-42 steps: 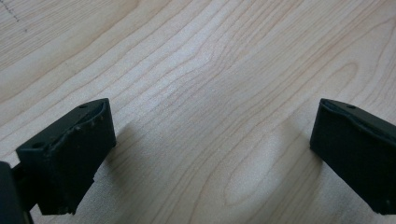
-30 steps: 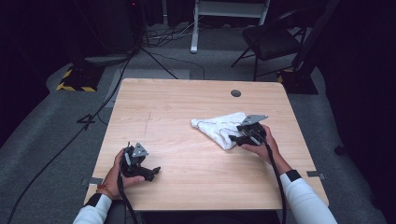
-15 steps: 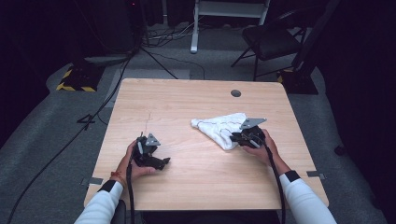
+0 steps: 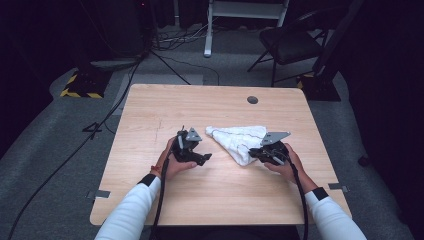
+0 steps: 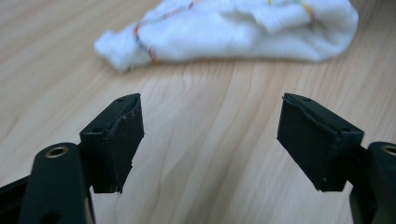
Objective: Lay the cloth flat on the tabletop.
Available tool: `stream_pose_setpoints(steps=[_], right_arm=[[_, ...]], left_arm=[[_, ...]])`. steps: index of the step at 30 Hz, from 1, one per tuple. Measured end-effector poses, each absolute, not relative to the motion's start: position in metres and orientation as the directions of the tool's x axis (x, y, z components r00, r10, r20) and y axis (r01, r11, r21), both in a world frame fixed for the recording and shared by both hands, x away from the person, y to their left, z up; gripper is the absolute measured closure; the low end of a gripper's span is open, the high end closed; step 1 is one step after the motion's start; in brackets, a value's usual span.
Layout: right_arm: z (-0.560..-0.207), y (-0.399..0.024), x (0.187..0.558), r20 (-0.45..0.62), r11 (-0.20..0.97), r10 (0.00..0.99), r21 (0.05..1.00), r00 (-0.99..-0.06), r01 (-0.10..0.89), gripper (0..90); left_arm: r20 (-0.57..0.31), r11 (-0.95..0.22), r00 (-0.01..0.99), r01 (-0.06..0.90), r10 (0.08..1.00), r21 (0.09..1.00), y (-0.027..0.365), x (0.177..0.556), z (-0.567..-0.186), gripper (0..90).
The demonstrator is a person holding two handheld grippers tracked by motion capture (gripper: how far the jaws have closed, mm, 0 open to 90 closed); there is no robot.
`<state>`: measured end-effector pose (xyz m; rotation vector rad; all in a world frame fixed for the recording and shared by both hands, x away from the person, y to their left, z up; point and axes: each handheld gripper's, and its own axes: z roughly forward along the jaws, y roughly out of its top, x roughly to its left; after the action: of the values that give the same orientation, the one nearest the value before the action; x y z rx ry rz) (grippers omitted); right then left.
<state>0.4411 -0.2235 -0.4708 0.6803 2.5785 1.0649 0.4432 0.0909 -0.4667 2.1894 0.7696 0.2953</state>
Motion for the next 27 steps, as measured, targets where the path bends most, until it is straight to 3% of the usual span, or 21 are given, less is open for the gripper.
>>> stream_pose_setpoints(steps=[4,10,18,21,27], right_arm=[[-0.468,-0.230,0.436,-0.075,0.617,0.520,0.722,-0.851,0.313,83.3],[-0.469,-0.243,0.430,-0.073,0.619,0.524,0.717,-0.848,0.321,83.3],[-0.468,-0.266,0.421,-0.071,0.609,0.560,0.711,-0.826,0.352,82.7],[-0.465,-0.280,0.421,-0.065,0.574,0.604,0.727,-0.794,0.377,78.7],[-0.454,-0.285,0.426,-0.050,0.479,0.669,0.792,-0.741,0.379,61.3]], left_arm=[[-0.018,-0.496,0.780,0.415,0.625,0.763,0.069,0.457,-0.464,25.0],[-0.060,-0.465,0.775,0.436,0.629,0.770,0.041,0.479,-0.470,27.3],[-0.030,-0.531,0.792,0.437,0.610,0.726,0.026,0.490,-0.489,27.3],[-0.020,-0.556,0.802,0.432,0.597,0.710,0.025,0.491,-0.492,32.5],[-0.014,-0.597,0.836,0.404,0.549,0.693,0.021,0.489,-0.491,58.5]])
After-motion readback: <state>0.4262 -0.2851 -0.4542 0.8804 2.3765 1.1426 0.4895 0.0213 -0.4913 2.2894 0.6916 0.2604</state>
